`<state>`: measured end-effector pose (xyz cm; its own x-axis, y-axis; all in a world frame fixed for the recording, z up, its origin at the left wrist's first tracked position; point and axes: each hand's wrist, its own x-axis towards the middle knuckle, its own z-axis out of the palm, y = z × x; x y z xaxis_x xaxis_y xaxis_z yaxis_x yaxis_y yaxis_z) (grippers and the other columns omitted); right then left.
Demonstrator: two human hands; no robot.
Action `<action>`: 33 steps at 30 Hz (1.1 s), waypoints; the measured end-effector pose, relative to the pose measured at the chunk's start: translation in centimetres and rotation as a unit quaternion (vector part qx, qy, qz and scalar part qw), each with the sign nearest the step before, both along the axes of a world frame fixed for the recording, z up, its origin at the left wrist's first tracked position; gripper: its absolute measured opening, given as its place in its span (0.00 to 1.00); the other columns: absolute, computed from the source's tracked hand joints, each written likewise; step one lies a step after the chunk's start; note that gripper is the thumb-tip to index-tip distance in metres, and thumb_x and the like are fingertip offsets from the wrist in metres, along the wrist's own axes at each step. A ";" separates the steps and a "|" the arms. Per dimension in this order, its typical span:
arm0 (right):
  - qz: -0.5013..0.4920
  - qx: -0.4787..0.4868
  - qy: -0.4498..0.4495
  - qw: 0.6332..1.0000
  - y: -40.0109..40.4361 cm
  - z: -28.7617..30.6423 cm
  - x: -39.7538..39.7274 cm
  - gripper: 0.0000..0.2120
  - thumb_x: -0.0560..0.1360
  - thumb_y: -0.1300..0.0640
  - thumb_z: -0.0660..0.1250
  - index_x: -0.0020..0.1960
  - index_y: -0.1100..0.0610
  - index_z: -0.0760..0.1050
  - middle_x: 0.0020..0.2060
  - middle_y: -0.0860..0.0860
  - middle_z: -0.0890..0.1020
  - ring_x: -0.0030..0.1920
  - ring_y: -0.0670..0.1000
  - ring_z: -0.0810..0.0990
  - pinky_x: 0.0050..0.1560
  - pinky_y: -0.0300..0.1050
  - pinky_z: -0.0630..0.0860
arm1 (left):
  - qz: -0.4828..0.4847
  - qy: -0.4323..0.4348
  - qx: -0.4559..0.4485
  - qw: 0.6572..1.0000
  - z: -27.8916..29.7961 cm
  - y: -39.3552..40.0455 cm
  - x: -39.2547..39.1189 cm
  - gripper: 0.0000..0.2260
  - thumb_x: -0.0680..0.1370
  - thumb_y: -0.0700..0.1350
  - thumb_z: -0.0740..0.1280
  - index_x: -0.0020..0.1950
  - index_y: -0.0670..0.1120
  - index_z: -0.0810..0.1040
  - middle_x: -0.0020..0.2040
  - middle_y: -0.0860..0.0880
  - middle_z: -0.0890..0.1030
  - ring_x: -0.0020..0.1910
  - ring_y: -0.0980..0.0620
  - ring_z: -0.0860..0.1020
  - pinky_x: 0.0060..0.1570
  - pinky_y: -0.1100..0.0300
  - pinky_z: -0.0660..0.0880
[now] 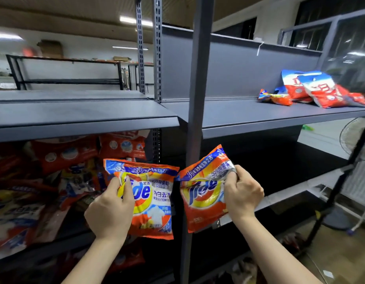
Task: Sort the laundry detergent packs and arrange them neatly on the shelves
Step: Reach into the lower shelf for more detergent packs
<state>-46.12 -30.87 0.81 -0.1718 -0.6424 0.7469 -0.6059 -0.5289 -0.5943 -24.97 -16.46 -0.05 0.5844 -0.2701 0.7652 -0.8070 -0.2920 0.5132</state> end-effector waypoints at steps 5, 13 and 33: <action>-0.018 -0.009 -0.029 0.999 -1.2 1.7 -6.5 0.15 0.73 0.54 0.54 0.32 0.60 0.69 0.27 0.51 0.79 0.27 0.52 0.76 0.31 0.43 0.71 | -0.015 0.006 -0.023 1.000 0.7 -1.1 -6.2 0.17 0.77 0.52 0.59 0.35 0.43 0.74 0.21 0.47 0.71 0.19 0.44 0.71 0.27 0.64 0.61; -0.094 -0.032 -0.088 0.991 -3.7 4.9 -17.2 0.11 0.70 0.56 0.54 0.31 0.58 0.66 0.23 0.45 0.68 0.25 0.48 0.65 0.29 0.44 0.57 | -0.048 0.013 -0.069 0.996 4.5 -5.7 -16.0 0.14 0.77 0.49 0.63 0.34 0.44 0.74 0.22 0.44 0.72 0.21 0.40 0.72 0.29 0.61 0.61; -0.229 -0.094 -0.162 0.955 -16.8 11.3 -34.2 0.12 0.70 0.55 0.55 0.31 0.59 0.68 0.26 0.52 0.72 0.32 0.58 0.68 0.33 0.46 0.60 | -0.178 0.131 -0.185 0.958 14.6 -28.2 -28.8 0.14 0.79 0.54 0.60 0.37 0.48 0.67 0.37 0.39 0.78 0.41 0.34 0.74 0.38 0.52 0.64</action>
